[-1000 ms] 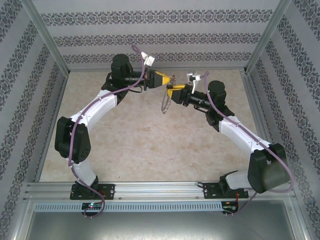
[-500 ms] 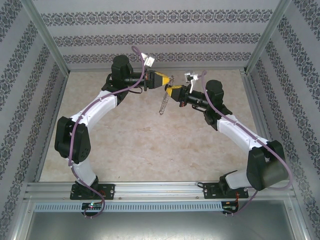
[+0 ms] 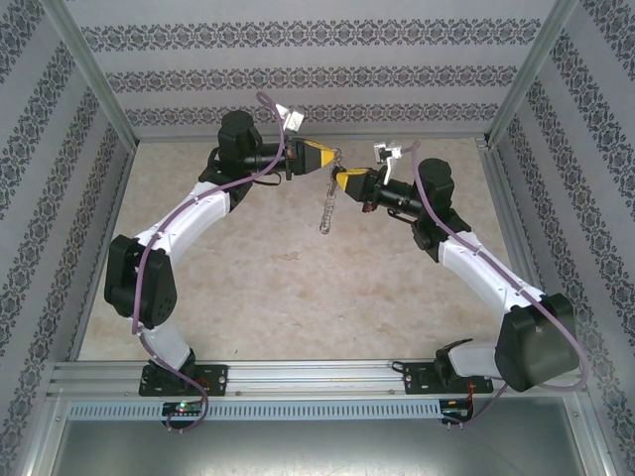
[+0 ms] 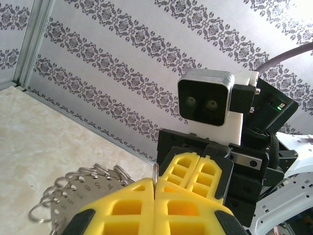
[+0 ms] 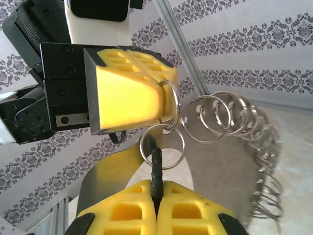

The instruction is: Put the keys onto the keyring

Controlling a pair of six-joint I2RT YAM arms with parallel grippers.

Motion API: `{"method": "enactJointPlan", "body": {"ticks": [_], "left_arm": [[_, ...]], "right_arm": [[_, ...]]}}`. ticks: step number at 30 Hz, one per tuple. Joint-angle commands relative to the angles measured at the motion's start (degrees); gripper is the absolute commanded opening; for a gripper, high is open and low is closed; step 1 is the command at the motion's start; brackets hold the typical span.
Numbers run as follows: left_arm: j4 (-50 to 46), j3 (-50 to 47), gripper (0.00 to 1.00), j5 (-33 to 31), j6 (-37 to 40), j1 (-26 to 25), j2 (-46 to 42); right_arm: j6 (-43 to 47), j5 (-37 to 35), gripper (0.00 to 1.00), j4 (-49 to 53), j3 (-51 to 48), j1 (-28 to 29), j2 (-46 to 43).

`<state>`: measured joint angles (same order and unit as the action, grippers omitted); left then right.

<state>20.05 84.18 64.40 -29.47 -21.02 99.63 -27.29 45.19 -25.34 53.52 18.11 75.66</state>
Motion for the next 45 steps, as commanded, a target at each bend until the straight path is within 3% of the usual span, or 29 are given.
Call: {"method": "enactJointPlan", "body": {"ticks": [1, 13, 24, 41, 45], "left_arm": [[0.9, 0.0, 0.00, 0.5, 1.7, -0.2, -2.3], [-1.9, -0.2, 0.00, 1.1, 3.9, -0.6, -2.3], [-2.9, -0.4, 0.00, 1.7, 5.0, -0.7, -2.4], [-4.2, 0.3, 0.00, 2.3, 5.9, -1.9, -1.0], [-6.1, 0.3, 0.00, 1.2, 7.8, -1.8, -1.4]], "right_arm": [[-1.1, 2.2, 0.00, 0.5, 2.0, -0.7, -1.1], [-1.7, 5.1, 0.00, 2.6, 7.6, -1.0, 1.9], [0.1, 9.4, 0.00, 8.0, 9.4, -6.7, 1.4], [-0.3, 14.6, 0.00, 11.3, 18.4, -4.8, 6.1], [4.3, 16.0, 0.00, 19.4, 20.6, -4.9, 5.8]]}}
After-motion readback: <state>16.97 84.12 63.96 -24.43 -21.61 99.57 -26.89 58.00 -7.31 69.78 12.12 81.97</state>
